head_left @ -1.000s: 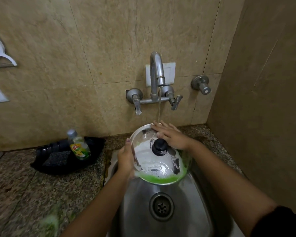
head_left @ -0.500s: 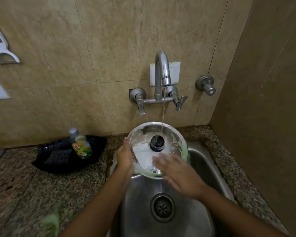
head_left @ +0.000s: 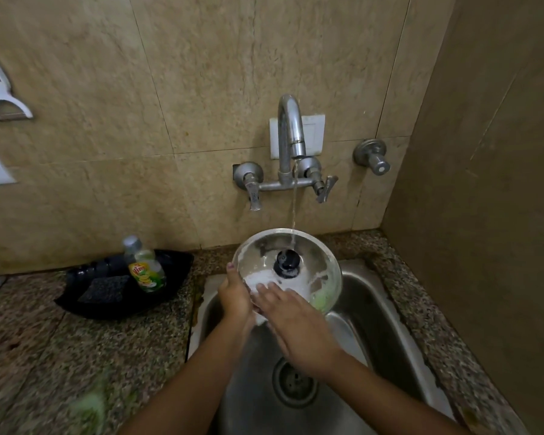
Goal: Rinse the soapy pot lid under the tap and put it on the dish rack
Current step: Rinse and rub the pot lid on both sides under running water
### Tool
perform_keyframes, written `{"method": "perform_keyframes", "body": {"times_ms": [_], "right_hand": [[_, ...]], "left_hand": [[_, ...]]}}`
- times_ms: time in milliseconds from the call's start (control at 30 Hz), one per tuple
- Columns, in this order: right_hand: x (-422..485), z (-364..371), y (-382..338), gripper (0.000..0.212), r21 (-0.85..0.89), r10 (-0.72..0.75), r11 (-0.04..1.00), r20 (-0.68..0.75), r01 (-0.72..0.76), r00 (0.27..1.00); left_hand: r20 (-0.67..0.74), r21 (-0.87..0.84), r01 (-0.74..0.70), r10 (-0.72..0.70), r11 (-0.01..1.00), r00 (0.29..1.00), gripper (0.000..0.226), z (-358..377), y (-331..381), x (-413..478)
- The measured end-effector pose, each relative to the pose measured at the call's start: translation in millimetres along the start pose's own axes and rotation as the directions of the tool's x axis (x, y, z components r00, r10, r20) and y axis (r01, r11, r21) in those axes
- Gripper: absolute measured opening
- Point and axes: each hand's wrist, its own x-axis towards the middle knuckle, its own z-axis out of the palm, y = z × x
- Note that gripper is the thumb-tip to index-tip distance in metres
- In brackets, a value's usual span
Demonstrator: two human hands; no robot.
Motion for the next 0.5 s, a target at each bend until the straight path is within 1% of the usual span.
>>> {"method": "perform_keyframes", "body": {"times_ms": [33,67,167,233,267,300,333,367,400,433,467,500], "right_hand": [[13.1,-0.7,-1.5,0.056,-0.050,0.012,0.999,-0.018,-0.013,1.000],[26.6,-5.4,-3.2,0.056,-0.060,0.039,0.997,-0.012,-0.040,0.999],[60.7,-18.4,-3.4,0.059,-0.092,0.059,0.994,0.080,-0.052,0.995],[75.3,-26.8,6.1,0.063,-0.214,0.153,0.969,0.112,-0.127,0.982],[81.9,-31.6,15.8,0.062,-0.244,0.222,0.952,0.119,-0.188,0.968],[86.8,-36.7,27.2,0.059,-0.214,0.293,0.941,0.124,-0.263,0.948],[89.9,-42.1,39.8,0.057,-0.133,0.365,0.928,0.145,-0.347,0.920],[92.6,-46.0,52.9,0.057,-0.035,0.417,0.907,0.203,-0.419,0.886],[94.6,-49.1,62.9,0.058,0.034,0.435,0.886,0.287,-0.463,0.853],[97.0,-51.1,67.2,0.060,0.064,0.419,0.880,0.359,-0.470,0.834],[101.1,-52.1,65.8,0.062,0.055,0.379,0.901,0.381,-0.430,0.843],[105.4,-51.1,60.9,0.063,0.041,0.303,0.939,0.369,-0.341,0.878]], "left_hand": [[0.033,0.004,0.008,-0.008,1.000,0.999,0.050,-0.1,-4.4,0.9],[0.066,0.010,0.006,-0.006,1.000,0.998,0.051,0.0,-6.9,1.3],[0.121,0.010,-0.039,0.037,0.999,0.992,0.047,1.7,-9.3,4.2],[0.114,0.004,-0.061,0.060,0.998,0.992,0.043,2.4,-6.3,1.4],[0.117,-0.004,-0.068,0.068,0.998,0.991,0.040,1.6,-3.6,-1.7],[0.127,-0.007,-0.082,0.082,0.997,0.989,0.039,0.6,-3.1,-3.4],[0.137,0.003,-0.094,0.093,0.996,0.986,0.039,-1.1,-3.1,-5.6],[0.143,0.019,-0.110,0.106,0.994,0.984,0.039,-2.6,-4.7,-6.3],[0.139,0.040,-0.118,0.112,0.992,0.984,0.041,-4.4,-4.0,-8.5],[0.142,0.059,-0.131,0.122,0.990,0.982,0.041,-5.5,-4.3,-8.2],[0.152,0.078,-0.145,0.132,0.986,0.980,0.041,-5.4,-2.6,-9.1],[0.169,0.093,-0.165,0.148,0.982,0.974,0.041,-4.8,-3.0,-8.4]]}}
